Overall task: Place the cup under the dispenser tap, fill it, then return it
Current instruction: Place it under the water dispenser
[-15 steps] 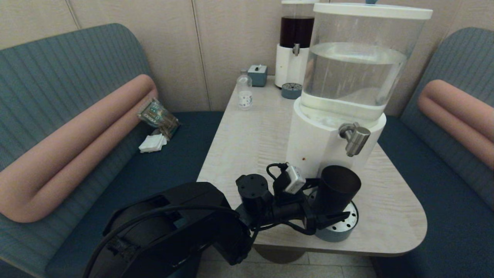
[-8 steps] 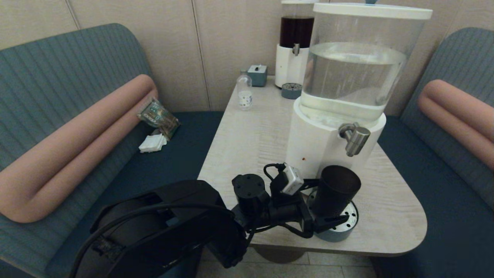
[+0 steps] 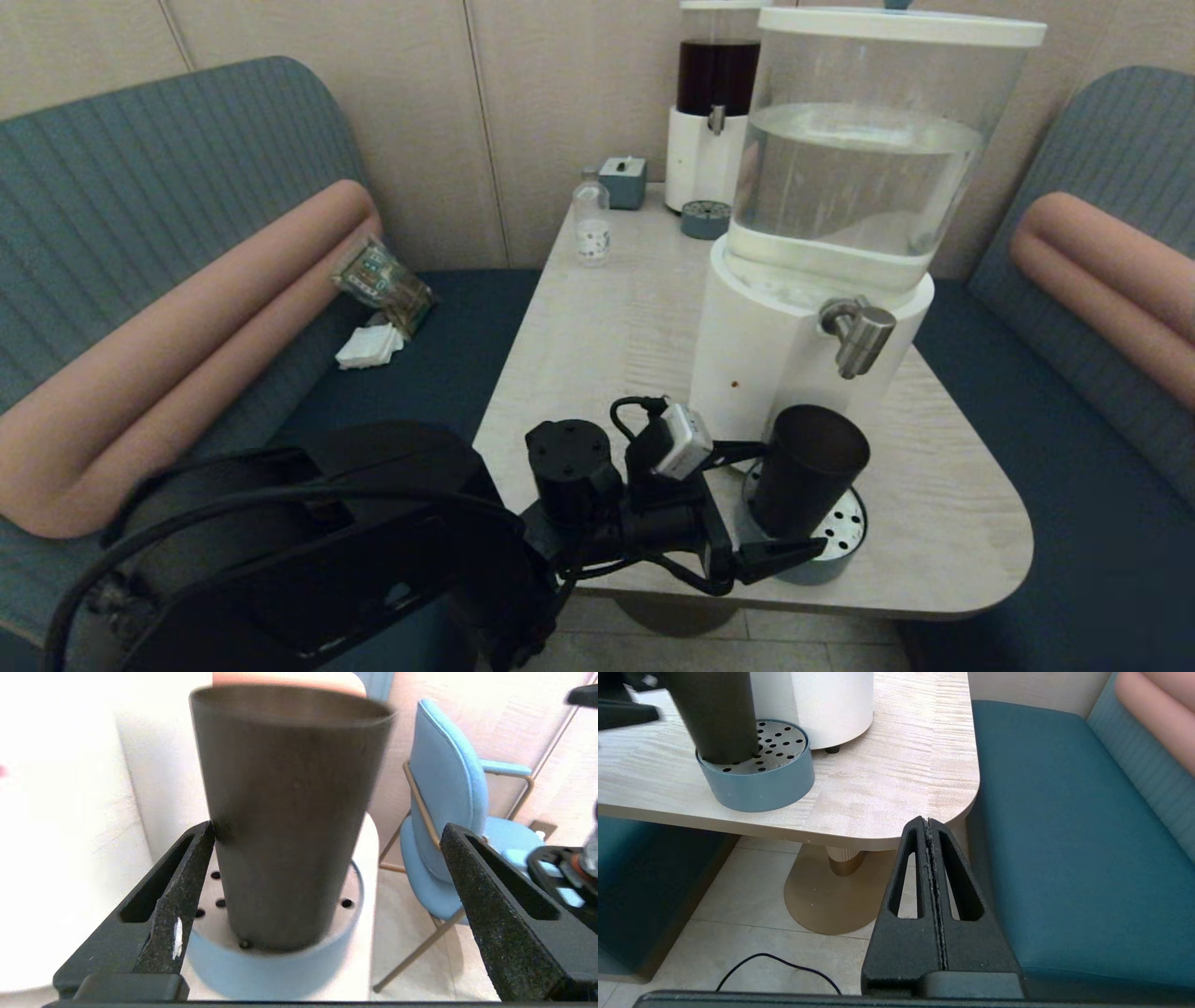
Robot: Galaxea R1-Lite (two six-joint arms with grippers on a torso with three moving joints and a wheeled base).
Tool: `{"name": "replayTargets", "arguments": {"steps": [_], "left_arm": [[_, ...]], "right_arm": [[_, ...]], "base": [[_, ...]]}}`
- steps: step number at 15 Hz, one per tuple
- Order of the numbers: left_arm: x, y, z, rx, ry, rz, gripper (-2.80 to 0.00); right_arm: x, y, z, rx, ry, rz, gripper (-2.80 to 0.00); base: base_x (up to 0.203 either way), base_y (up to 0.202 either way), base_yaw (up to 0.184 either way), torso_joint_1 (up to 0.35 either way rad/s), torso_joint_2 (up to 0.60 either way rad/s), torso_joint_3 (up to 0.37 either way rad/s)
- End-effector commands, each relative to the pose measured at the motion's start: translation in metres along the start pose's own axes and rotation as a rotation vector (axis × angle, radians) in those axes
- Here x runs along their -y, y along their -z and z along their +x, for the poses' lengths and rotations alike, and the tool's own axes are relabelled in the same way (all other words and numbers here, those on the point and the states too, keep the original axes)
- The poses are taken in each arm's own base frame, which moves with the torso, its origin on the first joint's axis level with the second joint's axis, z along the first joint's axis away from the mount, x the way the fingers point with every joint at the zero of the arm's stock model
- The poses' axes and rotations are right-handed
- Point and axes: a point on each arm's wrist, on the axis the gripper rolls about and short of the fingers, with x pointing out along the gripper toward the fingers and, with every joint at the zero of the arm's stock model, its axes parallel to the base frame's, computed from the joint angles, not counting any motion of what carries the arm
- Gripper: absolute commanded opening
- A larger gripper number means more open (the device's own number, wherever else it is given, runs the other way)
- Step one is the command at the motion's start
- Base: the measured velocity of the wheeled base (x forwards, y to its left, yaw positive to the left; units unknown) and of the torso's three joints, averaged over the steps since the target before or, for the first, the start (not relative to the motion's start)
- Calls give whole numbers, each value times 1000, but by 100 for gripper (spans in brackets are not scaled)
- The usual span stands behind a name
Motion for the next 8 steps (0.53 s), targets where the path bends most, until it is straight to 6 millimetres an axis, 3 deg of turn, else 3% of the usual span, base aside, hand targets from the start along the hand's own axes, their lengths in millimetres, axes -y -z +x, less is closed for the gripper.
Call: {"name": "replayTargets", "arguments": {"steps": [1,8], "left_arm": [[6,-19,-9,17,2,15,0],[26,-26,-37,-46,-39,-27,0]], "right_arm": [[0,4,1,-14,0,-1,-280],[0,4,1,-14,1,1,-280]], "base": [[0,0,0,0,0,0],[0,0,0,0,0,0]]}}
